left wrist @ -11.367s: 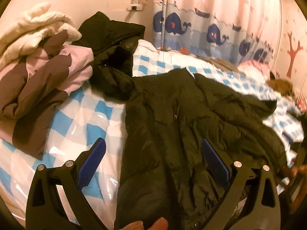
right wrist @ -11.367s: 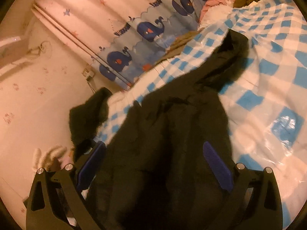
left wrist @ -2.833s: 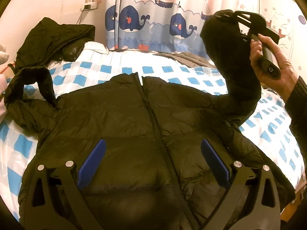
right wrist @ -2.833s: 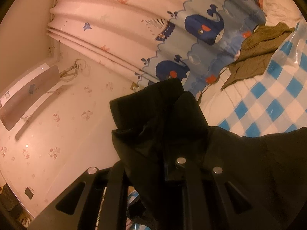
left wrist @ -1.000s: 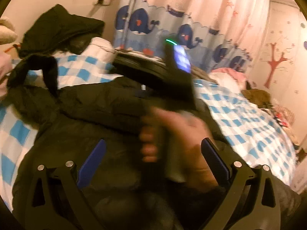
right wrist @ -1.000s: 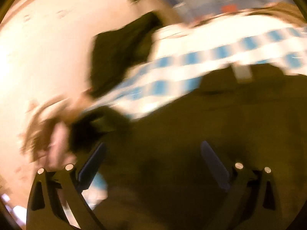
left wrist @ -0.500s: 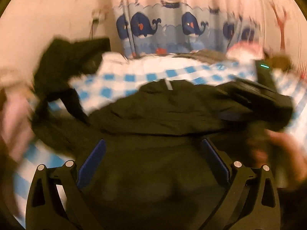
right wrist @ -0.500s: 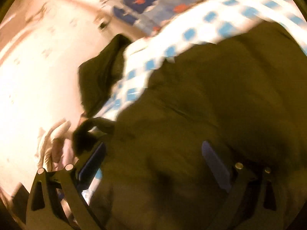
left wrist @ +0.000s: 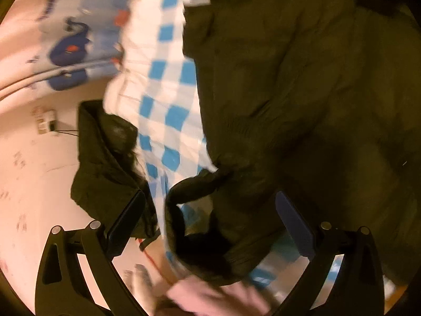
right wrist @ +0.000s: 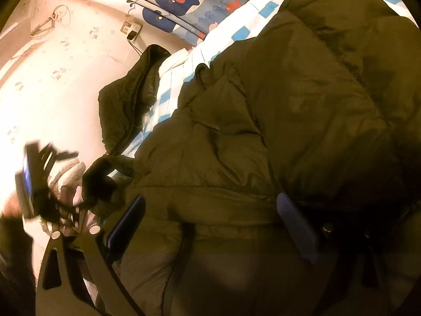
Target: Fold large clothes
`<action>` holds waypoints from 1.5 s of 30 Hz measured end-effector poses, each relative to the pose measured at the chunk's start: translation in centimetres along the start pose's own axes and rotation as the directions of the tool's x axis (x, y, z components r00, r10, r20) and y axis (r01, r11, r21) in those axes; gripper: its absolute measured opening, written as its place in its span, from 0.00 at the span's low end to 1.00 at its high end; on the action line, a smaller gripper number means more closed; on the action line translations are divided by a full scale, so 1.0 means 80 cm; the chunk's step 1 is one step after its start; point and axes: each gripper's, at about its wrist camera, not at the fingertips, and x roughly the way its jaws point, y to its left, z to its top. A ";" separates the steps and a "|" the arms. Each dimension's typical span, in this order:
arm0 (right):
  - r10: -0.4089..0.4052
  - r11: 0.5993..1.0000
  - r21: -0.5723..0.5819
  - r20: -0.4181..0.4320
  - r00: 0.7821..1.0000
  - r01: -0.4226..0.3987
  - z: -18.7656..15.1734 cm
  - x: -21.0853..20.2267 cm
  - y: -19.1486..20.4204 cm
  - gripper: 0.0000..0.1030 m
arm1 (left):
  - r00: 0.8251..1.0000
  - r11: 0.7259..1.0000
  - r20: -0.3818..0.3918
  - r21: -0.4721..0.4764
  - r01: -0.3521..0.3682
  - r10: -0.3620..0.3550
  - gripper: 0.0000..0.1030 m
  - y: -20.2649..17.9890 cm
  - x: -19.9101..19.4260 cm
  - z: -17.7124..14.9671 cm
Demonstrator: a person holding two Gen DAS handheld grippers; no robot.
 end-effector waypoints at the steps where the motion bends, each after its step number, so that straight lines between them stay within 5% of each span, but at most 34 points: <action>1: 0.000 1.000 0.000 0.000 1.000 0.000 0.001 0.000 0.000 0.93 | 0.999 0.999 -0.033 0.005 0.041 -0.041 0.93 0.009 0.009 0.004; 5: 0.002 1.000 0.003 0.001 1.000 -0.002 0.001 0.000 0.000 0.93 | 0.970 0.976 -0.118 -0.051 0.210 -0.215 0.93 0.036 0.041 0.022; 7: 0.000 1.000 0.003 0.000 1.000 0.000 0.003 0.002 0.002 0.93 | 0.962 0.973 -0.146 -0.053 0.224 -0.229 0.93 0.039 0.052 0.025; 16: -0.005 1.000 0.002 0.001 1.000 0.005 0.004 0.004 0.004 0.93 | 0.949 0.985 -0.304 0.121 0.126 -0.084 0.93 0.022 0.121 0.020; 21: -0.009 1.000 -0.001 0.001 1.000 0.009 0.003 0.004 0.003 0.93 | 0.947 0.992 -0.307 0.056 0.115 -0.092 0.89 0.027 0.156 0.014; 25: -0.012 1.000 -0.004 0.002 1.000 0.012 0.003 0.003 0.003 0.93 | 0.946 0.993 -0.312 -0.105 0.059 -0.090 0.19 0.057 0.182 0.005; 29: -0.013 1.000 -0.004 0.001 1.000 0.013 0.003 0.003 0.003 0.93 | 0.960 0.967 -0.256 -0.252 0.048 -0.114 0.06 0.076 0.185 -0.012; 31: -0.012 1.000 -0.003 0.001 1.000 0.012 0.003 0.003 0.003 0.93 | 0.974 0.934 -0.192 -0.353 0.049 -0.123 0.05 0.091 0.175 -0.018; 34: -0.013 1.000 -0.004 0.001 1.000 0.013 0.003 0.004 0.003 0.93 | 0.992 0.845 -0.063 -0.531 0.062 -0.113 0.04 0.115 0.147 -0.035; 38: -0.014 1.000 -0.002 0.000 1.000 0.014 0.004 0.004 0.003 0.93 | 0.982 0.686 0.152 -0.703 0.190 -0.116 0.04 0.139 0.095 -0.064; 41: -0.026 1.000 0.006 -0.005 1.000 0.026 0.004 0.002 0.005 0.93 | 0.943 0.584 0.317 -0.748 0.316 -0.104 0.04 0.148 0.050 -0.077; 43: 0.021 0.998 0.064 0.004 1.000 -0.021 0.008 -0.006 0.005 0.93 | 0.890 0.517 0.449 -0.745 0.422 -0.079 0.04 0.148 0.010 -0.080; 45: 0.149 0.982 0.114 0.021 0.989 -0.150 0.013 -0.014 0.007 0.93 | 0.813 0.457 0.579 -0.707 0.540 -0.065 0.04 0.147 -0.021 -0.076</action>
